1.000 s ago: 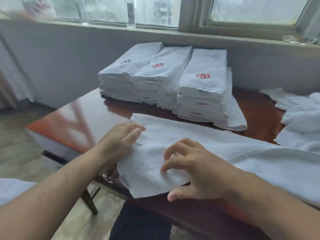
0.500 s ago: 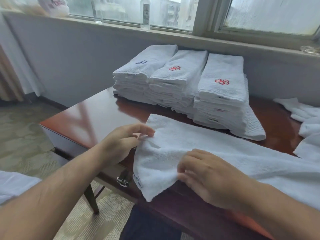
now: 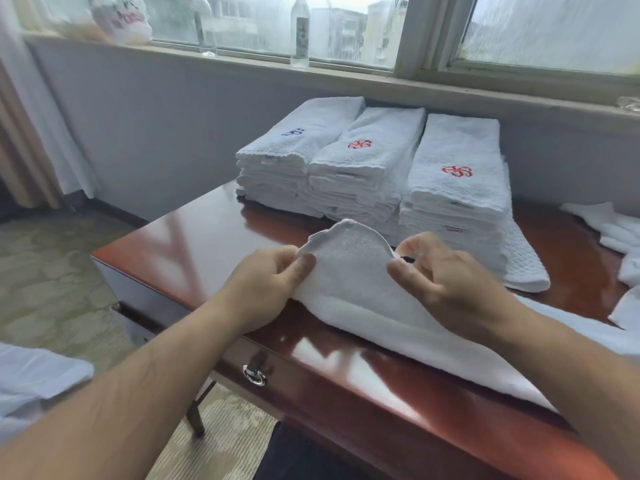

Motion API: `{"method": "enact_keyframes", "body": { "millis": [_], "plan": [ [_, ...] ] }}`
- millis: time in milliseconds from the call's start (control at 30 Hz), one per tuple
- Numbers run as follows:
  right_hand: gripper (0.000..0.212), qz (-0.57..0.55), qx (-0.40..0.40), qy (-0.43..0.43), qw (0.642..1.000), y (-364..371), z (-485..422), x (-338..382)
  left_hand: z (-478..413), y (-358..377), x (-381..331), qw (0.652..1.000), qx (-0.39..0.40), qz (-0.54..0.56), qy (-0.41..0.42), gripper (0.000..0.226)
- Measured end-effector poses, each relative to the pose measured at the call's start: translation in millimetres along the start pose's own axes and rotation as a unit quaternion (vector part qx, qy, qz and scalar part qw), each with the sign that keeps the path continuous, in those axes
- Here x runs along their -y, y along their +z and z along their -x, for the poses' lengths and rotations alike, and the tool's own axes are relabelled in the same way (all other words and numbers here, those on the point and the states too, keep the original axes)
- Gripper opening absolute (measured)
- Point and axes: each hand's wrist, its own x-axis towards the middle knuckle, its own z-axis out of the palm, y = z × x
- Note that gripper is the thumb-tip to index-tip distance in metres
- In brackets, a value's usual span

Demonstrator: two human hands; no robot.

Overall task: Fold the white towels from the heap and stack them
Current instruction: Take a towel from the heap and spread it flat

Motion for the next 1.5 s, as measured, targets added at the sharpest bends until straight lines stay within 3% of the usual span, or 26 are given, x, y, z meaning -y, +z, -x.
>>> {"method": "enact_keyframes", "body": {
  "millis": [133,267,367,467,667,767,867,933,1000,1067,1200,1300,1367,1433,1500],
  "plan": [
    [0.021,0.119,-0.031,0.049,0.991,-2,5,-17,-16,7,-6,0.994,-0.069,-0.078,-0.030,0.039],
    [0.030,0.174,-0.049,0.107,0.978,-3,-10,-27,-34,10,-12,0.975,-0.049,-0.182,-0.116,0.040],
    [0.038,0.256,-0.057,0.098,0.960,6,-17,-37,-37,11,-10,0.949,-0.033,-0.244,-0.196,0.032],
    [0.049,0.251,-0.035,0.119,0.960,13,-17,-51,-28,16,-6,0.929,-0.023,-0.284,-0.234,0.024],
    [0.052,0.214,-0.074,0.108,0.968,9,-32,-62,-29,18,-11,0.920,-0.039,-0.303,-0.245,0.016],
    [0.047,0.199,-0.025,0.097,0.975,10,-32,-64,-27,21,-14,0.920,-0.076,-0.319,-0.213,0.016],
    [0.036,0.110,-0.007,0.098,0.989,1,-23,-68,-26,33,-22,0.937,-0.115,-0.324,-0.059,0.032],
    [0.030,0.108,-0.023,0.117,0.987,-11,-10,-77,-28,44,-33,0.954,-0.075,-0.287,0.050,0.035],
    [0.027,0.142,-0.022,0.148,0.978,-22,3,-87,-32,59,-43,0.962,-0.020,-0.253,0.102,0.030],
    [0.024,0.141,-0.006,0.164,0.976,-28,12,-96,-35,75,-47,0.960,0.029,-0.256,0.105,0.030],
    [0.015,0.134,-0.035,0.144,0.980,-28,19,-98,-37,95,-41,0.936,0.091,-0.333,0.067,0.052],
    [0.020,0.249,-0.132,0.097,0.955,-19,22,-96,-38,95,-36,0.927,0.124,-0.353,0.040,0.060],
    [0.015,0.237,-0.196,0.008,0.952,-14,22,-84,-40,95,-35,0.928,0.138,-0.345,0.027,0.060],
    [0.021,0.165,-0.173,-0.048,0.970,-9,20,-68,-42,95,-35,0.937,0.129,-0.324,0.016,0.058],
    [0.030,0.120,-0.120,-0.043,0.985,0,16,-62,-43,91,-33,0.941,0.078,-0.329,0.000,0.052]
  ]
}}
